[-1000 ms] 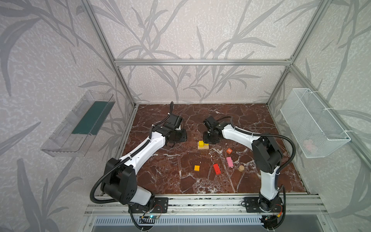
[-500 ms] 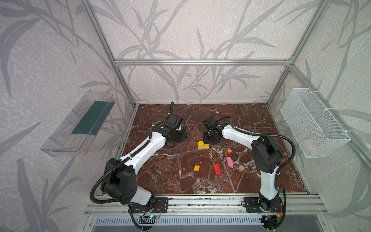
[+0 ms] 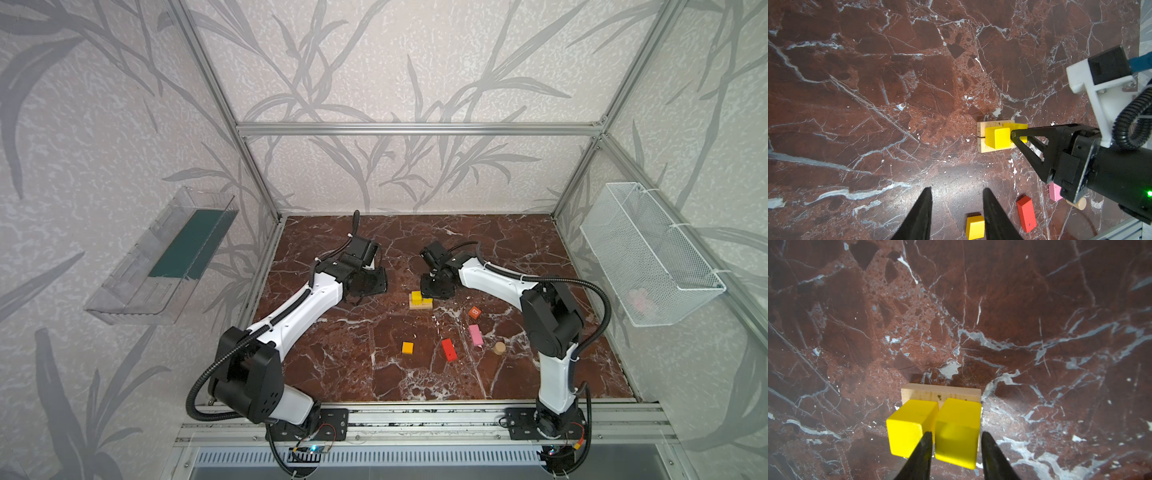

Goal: Build the wood block tower
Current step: 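Open the right gripper and raise it off the yellow cube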

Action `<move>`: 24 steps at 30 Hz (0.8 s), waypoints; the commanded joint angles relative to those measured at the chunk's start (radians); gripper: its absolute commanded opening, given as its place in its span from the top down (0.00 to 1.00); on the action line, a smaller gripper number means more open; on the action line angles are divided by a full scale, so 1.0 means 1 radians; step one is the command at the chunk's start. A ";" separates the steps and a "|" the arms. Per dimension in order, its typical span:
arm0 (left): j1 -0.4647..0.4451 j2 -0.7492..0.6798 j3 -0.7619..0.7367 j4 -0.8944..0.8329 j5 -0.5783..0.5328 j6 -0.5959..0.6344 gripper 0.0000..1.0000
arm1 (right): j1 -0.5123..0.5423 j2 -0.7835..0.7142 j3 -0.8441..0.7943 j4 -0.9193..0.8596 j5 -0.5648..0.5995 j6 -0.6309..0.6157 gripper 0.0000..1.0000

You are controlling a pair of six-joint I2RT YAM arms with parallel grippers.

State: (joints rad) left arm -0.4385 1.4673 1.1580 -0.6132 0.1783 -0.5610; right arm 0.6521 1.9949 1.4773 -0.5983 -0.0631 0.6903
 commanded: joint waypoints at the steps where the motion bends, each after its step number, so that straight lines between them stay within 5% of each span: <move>1: -0.006 -0.029 0.009 -0.009 -0.008 -0.006 0.60 | 0.005 -0.028 0.001 -0.024 0.016 0.008 0.57; 13: -0.019 -0.019 0.022 -0.009 -0.004 -0.010 0.61 | 0.005 -0.103 -0.034 -0.027 0.043 0.008 0.55; 24: -0.070 0.053 0.089 -0.017 -0.004 -0.007 0.61 | -0.005 -0.201 -0.137 0.047 0.011 -0.015 0.41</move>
State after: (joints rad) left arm -0.4931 1.4944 1.2106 -0.6197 0.1783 -0.5613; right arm 0.6529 1.8378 1.3682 -0.5846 -0.0322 0.6861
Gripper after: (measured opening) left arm 0.392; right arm 0.579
